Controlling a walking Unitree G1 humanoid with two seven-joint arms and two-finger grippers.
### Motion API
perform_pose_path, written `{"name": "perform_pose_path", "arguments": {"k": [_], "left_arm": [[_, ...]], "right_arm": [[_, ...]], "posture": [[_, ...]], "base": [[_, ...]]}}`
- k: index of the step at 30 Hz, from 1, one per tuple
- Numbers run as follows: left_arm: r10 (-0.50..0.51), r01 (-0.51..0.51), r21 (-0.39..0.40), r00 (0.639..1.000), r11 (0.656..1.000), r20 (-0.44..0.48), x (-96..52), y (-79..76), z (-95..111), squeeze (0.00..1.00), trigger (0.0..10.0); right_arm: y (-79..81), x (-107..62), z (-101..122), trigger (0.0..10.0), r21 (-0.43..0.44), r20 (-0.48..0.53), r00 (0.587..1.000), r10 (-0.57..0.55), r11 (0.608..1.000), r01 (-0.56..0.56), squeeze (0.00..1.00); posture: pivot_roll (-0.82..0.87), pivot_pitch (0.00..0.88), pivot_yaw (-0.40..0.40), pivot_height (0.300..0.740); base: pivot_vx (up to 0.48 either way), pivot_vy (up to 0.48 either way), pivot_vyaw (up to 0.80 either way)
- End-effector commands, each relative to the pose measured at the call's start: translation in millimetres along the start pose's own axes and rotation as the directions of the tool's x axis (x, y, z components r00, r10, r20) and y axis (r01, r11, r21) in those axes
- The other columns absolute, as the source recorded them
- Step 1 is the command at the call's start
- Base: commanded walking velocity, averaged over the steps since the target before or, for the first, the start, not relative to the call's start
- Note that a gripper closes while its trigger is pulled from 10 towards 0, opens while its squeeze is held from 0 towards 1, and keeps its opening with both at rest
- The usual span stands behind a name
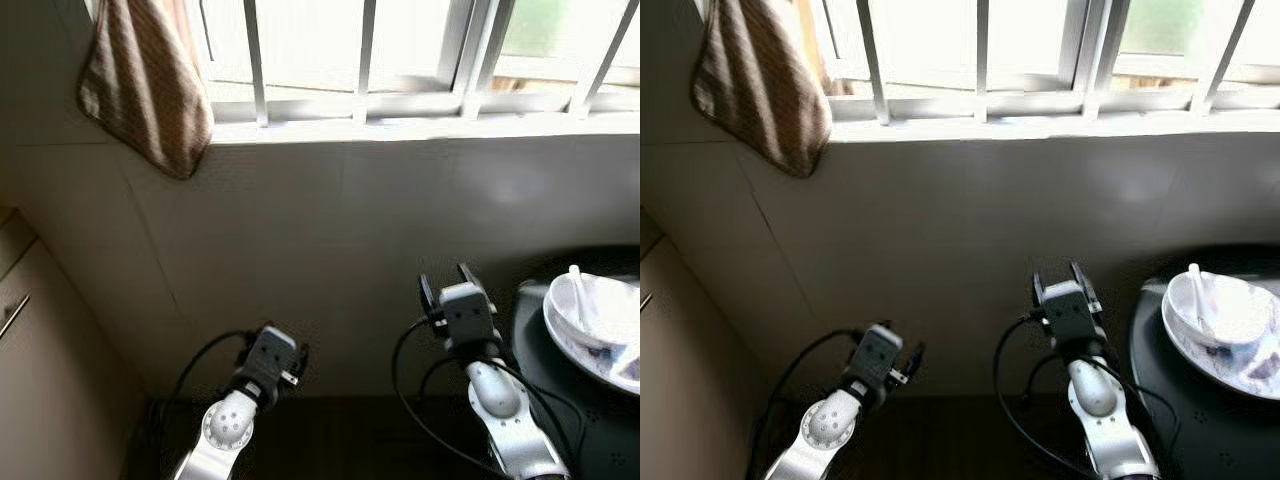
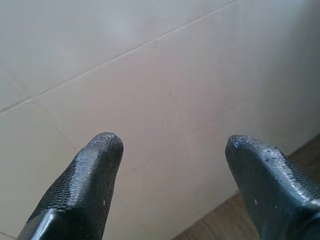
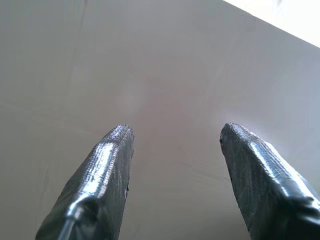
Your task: Kitchen organization
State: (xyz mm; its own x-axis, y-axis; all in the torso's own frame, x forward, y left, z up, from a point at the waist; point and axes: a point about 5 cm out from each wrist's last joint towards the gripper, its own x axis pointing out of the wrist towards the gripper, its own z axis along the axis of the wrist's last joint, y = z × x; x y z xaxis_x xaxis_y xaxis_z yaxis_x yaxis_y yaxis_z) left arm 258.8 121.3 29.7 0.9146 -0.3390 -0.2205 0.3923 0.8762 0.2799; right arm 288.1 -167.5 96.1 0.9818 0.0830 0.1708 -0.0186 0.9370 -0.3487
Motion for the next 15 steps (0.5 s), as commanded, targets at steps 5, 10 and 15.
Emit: {"name": "perform_pose_path", "arguments": {"k": [5,10,15], "left_arm": [[0.018,-0.018,0.007,1.000,1.000,-0.025,-4.1,6.0,-6.2,0.00,10.0],[0.014,-0.014,0.011,1.000,1.000,-0.021,-4.4,5.6,-5.6,0.00,10.0],[-0.002,0.002,0.028,1.000,1.000,-0.017,-4.7,3.5,-5.4,0.00,10.0]], "right_arm": [[6.3,3.7,6.0,10.0,0.012,0.026,1.000,0.013,1.000,-0.014,0.00],[5.2,4.8,6.4,10.0,-0.002,0.029,1.000,0.006,1.000,-0.006,0.00],[4.8,5.5,6.3,10.0,-0.016,0.028,1.000,0.000,1.000,0.000,0.00]], "posture": [[-0.01,0.000,-0.003,0.740],[-0.01,0.000,-0.003,0.740],[-0.01,0.000,-0.004,0.740]], "base": [[0.277,0.000,0.00],[0.222,0.000,0.00],[0.000,0.000,0.00]]}}
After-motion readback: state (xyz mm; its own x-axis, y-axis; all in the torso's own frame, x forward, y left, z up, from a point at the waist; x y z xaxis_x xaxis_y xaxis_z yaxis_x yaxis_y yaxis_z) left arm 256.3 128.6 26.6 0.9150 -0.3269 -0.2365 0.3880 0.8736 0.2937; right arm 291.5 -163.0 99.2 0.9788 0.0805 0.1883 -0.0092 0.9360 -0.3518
